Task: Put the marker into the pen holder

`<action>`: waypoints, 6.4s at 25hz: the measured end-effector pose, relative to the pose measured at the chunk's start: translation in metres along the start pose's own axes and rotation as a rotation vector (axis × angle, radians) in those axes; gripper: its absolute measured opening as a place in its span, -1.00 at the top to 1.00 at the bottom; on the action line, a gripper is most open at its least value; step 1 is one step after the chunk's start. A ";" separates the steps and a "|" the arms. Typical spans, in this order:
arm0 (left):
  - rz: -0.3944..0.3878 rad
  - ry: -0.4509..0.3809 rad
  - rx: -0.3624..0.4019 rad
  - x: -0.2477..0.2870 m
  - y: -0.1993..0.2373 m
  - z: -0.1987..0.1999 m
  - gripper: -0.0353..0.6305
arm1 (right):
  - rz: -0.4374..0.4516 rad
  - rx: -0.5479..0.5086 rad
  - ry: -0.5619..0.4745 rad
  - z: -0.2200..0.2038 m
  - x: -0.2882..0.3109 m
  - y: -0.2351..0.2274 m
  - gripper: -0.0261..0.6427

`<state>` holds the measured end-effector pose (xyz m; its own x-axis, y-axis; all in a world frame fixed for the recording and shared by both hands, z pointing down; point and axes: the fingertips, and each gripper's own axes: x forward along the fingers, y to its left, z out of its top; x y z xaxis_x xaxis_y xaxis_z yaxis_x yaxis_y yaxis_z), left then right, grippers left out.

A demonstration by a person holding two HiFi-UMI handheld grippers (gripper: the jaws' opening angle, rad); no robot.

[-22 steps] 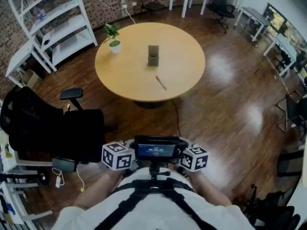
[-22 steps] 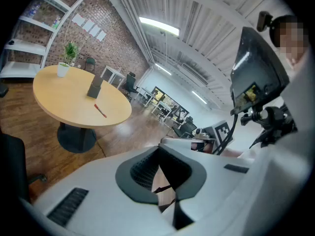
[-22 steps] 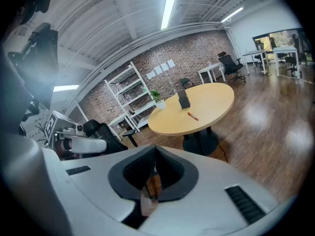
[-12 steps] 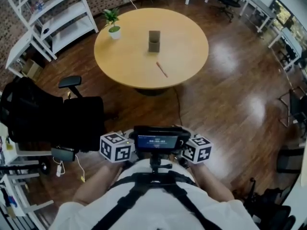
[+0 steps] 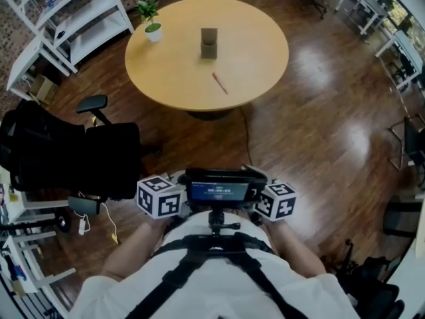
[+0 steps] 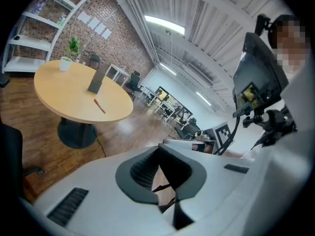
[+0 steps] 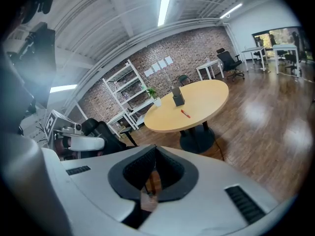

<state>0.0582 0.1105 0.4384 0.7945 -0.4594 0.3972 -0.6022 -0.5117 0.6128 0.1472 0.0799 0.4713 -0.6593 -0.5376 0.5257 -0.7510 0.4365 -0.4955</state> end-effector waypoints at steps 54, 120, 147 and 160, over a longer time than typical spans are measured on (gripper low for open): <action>-0.129 0.073 -0.064 0.000 0.236 0.193 0.91 | -0.338 -0.107 0.057 0.185 0.230 -0.057 0.87; 0.161 -0.097 -0.092 -0.001 0.267 0.250 0.91 | -0.185 -0.457 -0.182 0.434 0.387 -0.112 0.76; 0.162 -0.075 -0.143 0.004 0.274 0.253 0.91 | -0.349 -0.374 -0.104 0.382 0.441 -0.159 0.75; 0.072 -0.074 -0.100 0.005 0.283 0.261 0.91 | -0.307 -0.318 -0.170 0.395 0.370 -0.121 0.60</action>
<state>-0.1284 -0.2259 0.4353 0.7396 -0.5465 0.3929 -0.6435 -0.4028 0.6509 0.0084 -0.4564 0.4527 -0.4099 -0.7748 0.4813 -0.9016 0.4242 -0.0849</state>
